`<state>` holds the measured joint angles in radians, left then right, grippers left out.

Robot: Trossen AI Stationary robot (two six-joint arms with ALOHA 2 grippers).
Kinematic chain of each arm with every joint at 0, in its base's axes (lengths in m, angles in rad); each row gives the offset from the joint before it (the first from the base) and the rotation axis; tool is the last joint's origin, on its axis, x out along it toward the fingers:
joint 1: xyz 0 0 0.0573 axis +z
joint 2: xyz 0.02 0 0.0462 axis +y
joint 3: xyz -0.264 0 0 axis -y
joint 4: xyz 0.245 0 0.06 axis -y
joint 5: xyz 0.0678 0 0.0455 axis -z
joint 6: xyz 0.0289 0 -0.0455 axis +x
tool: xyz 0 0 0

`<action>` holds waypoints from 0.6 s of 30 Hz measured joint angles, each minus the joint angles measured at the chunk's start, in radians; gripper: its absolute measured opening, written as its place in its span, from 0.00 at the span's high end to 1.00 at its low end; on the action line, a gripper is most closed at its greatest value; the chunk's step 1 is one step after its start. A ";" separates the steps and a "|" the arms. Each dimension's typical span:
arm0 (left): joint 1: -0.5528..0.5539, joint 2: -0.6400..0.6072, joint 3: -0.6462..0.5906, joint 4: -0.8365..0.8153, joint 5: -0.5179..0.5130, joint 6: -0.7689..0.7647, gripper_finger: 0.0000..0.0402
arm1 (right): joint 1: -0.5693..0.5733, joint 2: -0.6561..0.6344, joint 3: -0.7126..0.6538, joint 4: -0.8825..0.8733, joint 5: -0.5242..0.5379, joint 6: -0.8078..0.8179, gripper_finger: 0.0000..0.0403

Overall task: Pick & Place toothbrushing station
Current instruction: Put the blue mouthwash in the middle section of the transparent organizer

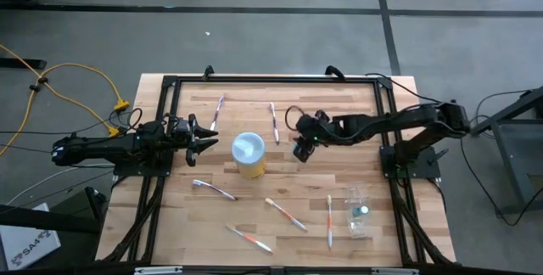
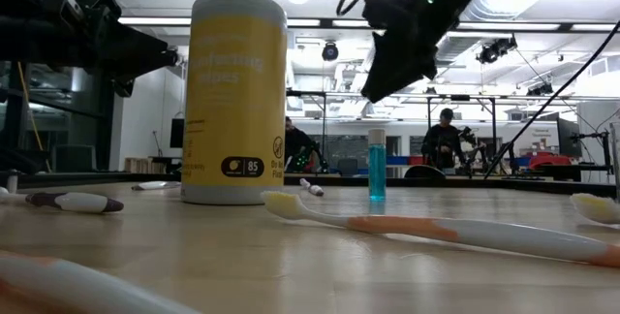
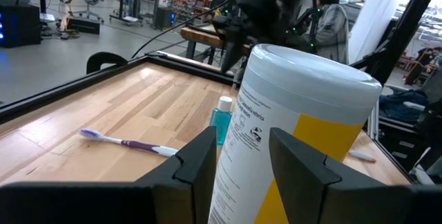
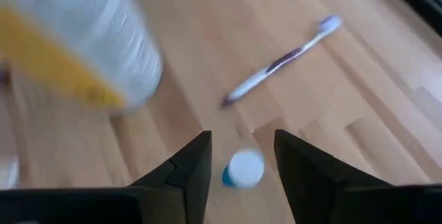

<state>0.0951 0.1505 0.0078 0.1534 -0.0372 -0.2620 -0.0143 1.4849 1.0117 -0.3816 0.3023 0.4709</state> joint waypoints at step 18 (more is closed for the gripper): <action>0.000 0.000 0.000 -0.009 0.006 0.025 0.68 | -0.100 0.029 0.242 -0.184 -0.232 0.234 0.74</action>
<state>0.0952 0.1504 0.0078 0.1446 -0.0311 -0.2373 -0.1139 1.5135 1.2539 -0.5657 0.0698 0.7047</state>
